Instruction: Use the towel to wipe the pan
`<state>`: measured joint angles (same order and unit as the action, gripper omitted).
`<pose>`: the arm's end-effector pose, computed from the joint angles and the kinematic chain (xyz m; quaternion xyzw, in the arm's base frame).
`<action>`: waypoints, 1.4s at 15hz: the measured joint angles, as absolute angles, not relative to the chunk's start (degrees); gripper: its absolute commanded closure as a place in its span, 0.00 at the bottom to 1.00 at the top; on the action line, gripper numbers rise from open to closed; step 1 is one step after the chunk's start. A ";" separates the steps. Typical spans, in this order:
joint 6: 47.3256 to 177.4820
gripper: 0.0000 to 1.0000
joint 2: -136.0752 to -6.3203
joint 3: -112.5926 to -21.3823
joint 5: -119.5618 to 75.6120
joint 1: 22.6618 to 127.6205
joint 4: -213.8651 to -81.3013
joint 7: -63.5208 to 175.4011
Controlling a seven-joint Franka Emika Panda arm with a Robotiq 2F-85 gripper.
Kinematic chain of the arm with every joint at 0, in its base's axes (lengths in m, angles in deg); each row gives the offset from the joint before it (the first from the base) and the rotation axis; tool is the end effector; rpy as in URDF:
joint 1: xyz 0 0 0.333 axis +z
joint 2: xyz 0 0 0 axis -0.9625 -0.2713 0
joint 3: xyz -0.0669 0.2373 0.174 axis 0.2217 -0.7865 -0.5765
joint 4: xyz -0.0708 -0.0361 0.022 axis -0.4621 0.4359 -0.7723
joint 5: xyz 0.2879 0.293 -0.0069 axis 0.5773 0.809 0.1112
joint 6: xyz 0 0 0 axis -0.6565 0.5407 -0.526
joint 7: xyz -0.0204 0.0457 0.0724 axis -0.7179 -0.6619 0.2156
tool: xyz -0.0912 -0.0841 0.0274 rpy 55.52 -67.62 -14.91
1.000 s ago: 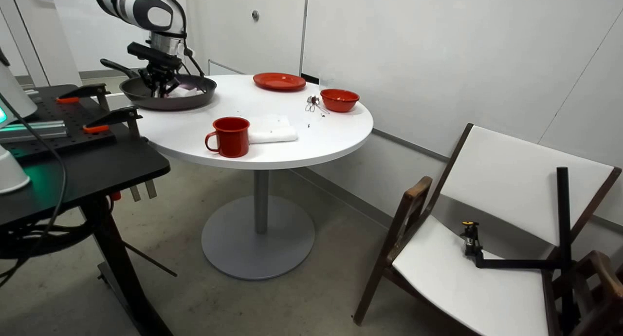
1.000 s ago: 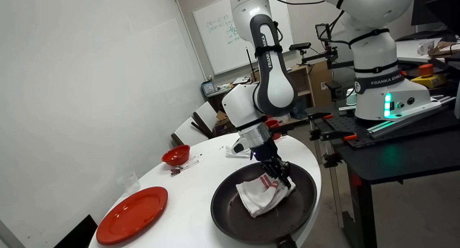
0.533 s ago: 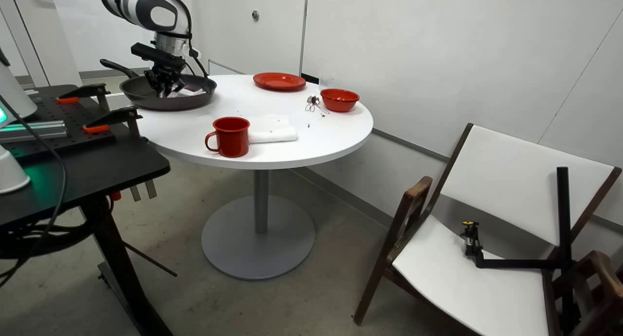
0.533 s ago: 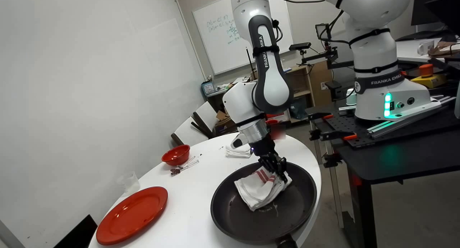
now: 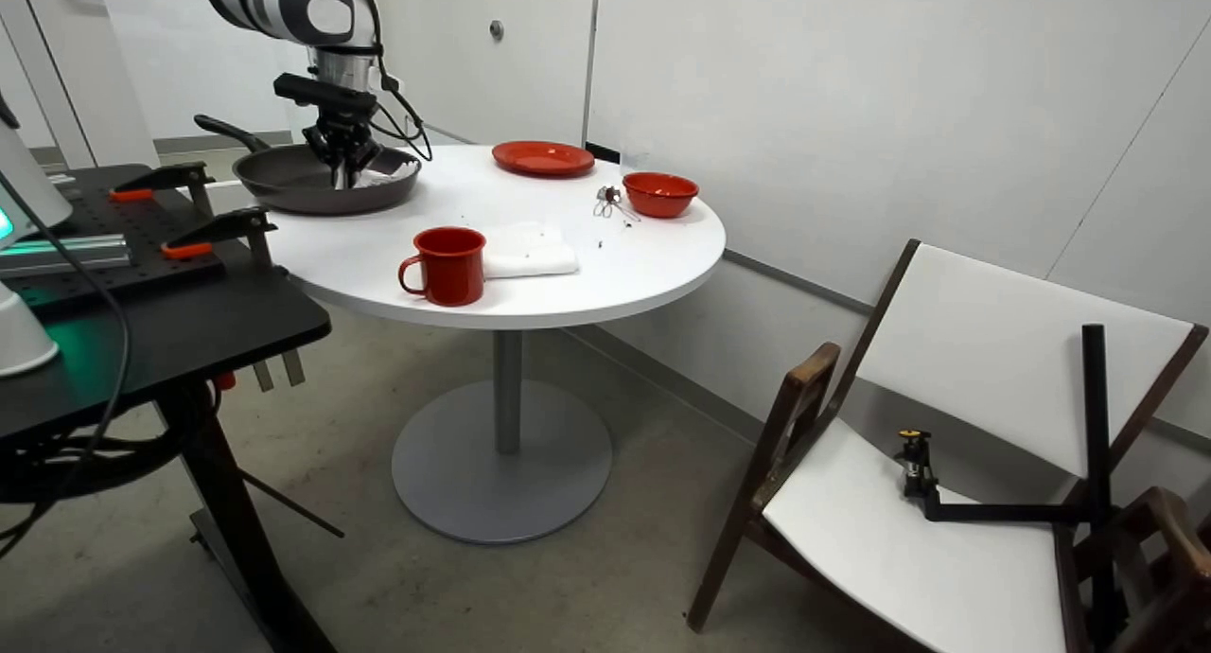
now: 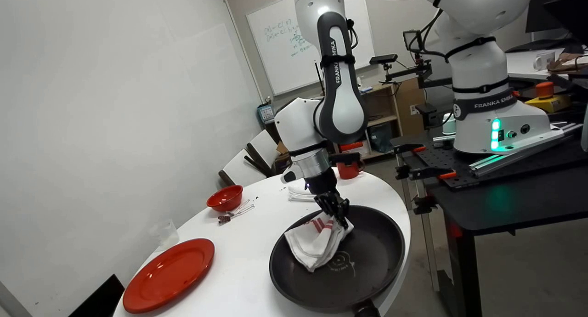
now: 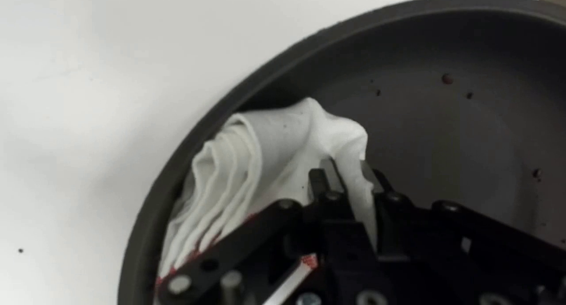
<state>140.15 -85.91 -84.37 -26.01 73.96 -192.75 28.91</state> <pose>0.4456 0.1301 0.0422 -0.9354 -0.3476 0.0418 0.0487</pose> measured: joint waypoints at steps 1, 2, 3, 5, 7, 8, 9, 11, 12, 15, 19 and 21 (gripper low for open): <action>140.15 0.96 -85.89 -83.68 -26.58 75.01 -192.22 29.33; 140.15 0.96 -85.89 -83.08 -27.22 76.07 -191.73 29.83; 140.15 0.96 -85.90 -82.45 -27.85 77.19 -191.22 30.32; 140.15 0.96 -85.90 -81.04 -29.40 79.65 -190.11 31.72; 140.10 0.96 -85.92 -79.54 -30.99 82.22 -188.75 33.18; 140.00 0.96 -85.94 -78.86 -31.75 83.45 -187.98 33.79; 139.87 0.96 -86.01 -78.34 -32.44 84.54 -187.22 34.36; 139.59 0.96 -86.32 -77.71 -33.56 86.43 -185.66 34.89; 139.47 0.96 -86.52 -77.56 -34.16 87.26 -184.91 35.05; 139.22 0.96 -87.47 -77.61 -35.78 89.74 -182.71 35.17; 138.83 0.96 -89.91 -79.76 -36.80 92.02 -179.75 34.53; 138.32 0.96 -91.47 -82.16 -36.81 92.35 -178.74 33.39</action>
<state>138.32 -91.47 -82.16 -36.81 92.35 -178.74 33.39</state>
